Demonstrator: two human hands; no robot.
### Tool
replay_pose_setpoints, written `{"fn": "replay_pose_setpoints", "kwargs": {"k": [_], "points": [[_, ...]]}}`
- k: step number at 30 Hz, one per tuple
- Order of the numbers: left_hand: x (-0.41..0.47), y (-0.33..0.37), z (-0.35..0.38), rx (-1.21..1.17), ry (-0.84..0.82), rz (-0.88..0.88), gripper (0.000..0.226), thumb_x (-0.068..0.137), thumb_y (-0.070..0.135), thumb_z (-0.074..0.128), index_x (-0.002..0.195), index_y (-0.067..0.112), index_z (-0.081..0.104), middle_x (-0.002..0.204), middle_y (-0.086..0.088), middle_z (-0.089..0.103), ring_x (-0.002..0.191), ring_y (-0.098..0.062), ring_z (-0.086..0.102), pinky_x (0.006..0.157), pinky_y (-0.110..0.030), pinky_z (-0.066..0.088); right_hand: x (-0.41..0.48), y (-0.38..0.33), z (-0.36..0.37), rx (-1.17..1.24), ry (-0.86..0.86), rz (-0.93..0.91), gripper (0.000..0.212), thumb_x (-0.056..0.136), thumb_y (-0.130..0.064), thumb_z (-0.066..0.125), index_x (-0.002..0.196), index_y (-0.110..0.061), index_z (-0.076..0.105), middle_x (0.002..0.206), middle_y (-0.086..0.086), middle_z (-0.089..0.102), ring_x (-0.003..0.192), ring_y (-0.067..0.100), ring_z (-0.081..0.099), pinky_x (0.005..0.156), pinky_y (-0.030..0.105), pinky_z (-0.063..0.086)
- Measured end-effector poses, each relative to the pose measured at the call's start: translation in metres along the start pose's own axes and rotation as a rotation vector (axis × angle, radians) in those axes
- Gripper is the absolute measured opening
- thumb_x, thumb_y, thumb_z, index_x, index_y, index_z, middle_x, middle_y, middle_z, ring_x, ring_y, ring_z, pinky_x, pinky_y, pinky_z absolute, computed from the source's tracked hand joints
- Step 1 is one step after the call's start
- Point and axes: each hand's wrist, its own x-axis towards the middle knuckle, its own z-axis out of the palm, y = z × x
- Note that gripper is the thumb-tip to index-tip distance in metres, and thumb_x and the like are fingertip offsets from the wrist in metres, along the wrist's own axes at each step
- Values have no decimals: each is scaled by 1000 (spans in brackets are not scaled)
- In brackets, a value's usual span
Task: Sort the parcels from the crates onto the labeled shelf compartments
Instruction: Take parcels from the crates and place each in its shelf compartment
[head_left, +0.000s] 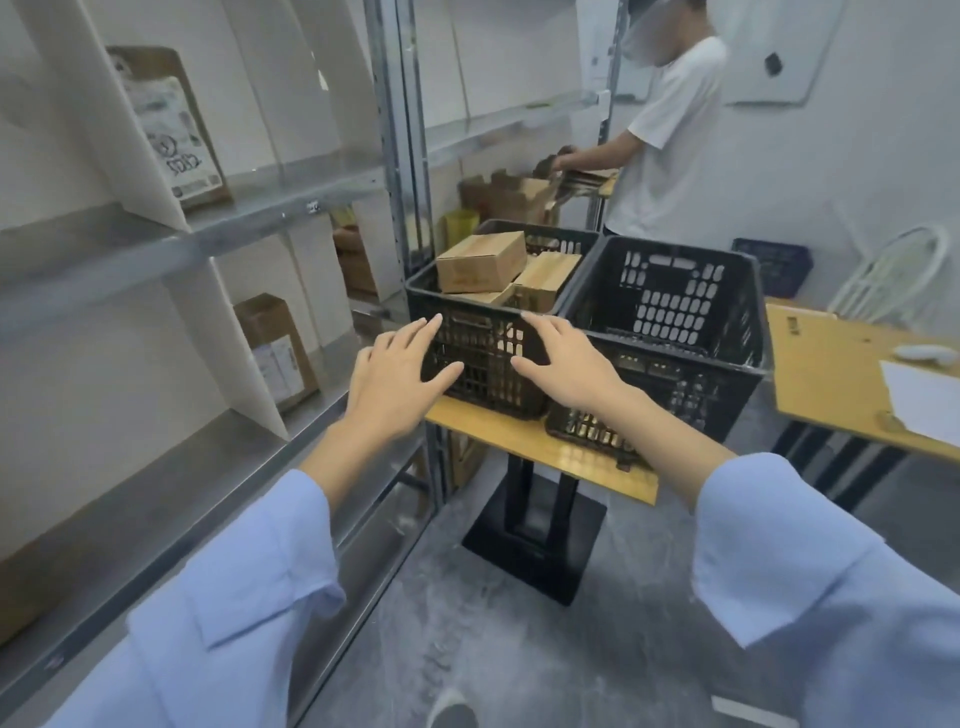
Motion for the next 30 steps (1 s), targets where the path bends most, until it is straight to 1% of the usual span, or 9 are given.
{"fn": "replay_pose_setpoints", "kwargs": {"k": [5, 8, 12, 18, 22, 25, 30], "points": [[84, -15, 43, -21, -32, 35, 67, 96, 62, 39, 154, 34, 23, 159, 4, 29, 144, -22, 28, 112, -45, 25, 73, 35, 10, -12, 3, 4, 67, 100, -45, 50, 157, -28, 20, 162, 4, 22, 147, 28, 25, 116, 45, 30], [145, -30, 67, -22, -37, 57, 67, 95, 62, 41, 154, 32, 26, 158, 4, 31, 142, -22, 30, 111, -45, 27, 128, 54, 16, 8, 23, 34, 67, 99, -43, 52, 157, -30, 20, 162, 3, 23, 147, 28, 26, 115, 46, 34], [234, -62, 96, -49, -61, 65, 68, 95, 61, 43, 154, 32, 26, 157, 3, 32, 142, -23, 31, 110, -46, 29, 211, 74, 29, 24, 49, 62, 68, 99, -42, 53, 156, -28, 21, 161, 2, 27, 144, 26, 31, 112, 45, 37], [350, -112, 140, -42, -98, 84, 71, 93, 61, 48, 153, 28, 29, 153, 2, 39, 134, -25, 41, 101, -44, 38, 326, 93, 53, 93, 38, 121, 71, 97, -42, 56, 157, -28, 19, 162, 2, 25, 146, 24, 28, 115, 46, 33], [391, -128, 175, -100, -143, 31, 73, 93, 60, 49, 153, 24, 27, 154, -1, 37, 133, -27, 41, 102, -45, 37, 368, 107, 74, 121, 19, 157, 74, 95, -39, 60, 156, -26, 21, 162, 3, 25, 146, 24, 29, 116, 48, 32], [409, -136, 197, -137, -169, 21, 76, 93, 61, 49, 154, 25, 24, 155, -1, 34, 136, -27, 37, 104, -45, 35, 388, 120, 85, 161, 11, 161, 75, 94, -38, 62, 156, -29, 21, 162, 1, 24, 147, 23, 27, 118, 48, 29], [420, -145, 220, -232, -169, -29, 82, 89, 61, 56, 153, 22, 25, 153, 0, 38, 135, -25, 38, 107, -45, 36, 410, 131, 99, 214, -10, 164, 87, 88, -46, 68, 156, -34, 15, 162, 1, 21, 146, 23, 28, 117, 49, 32]]}}
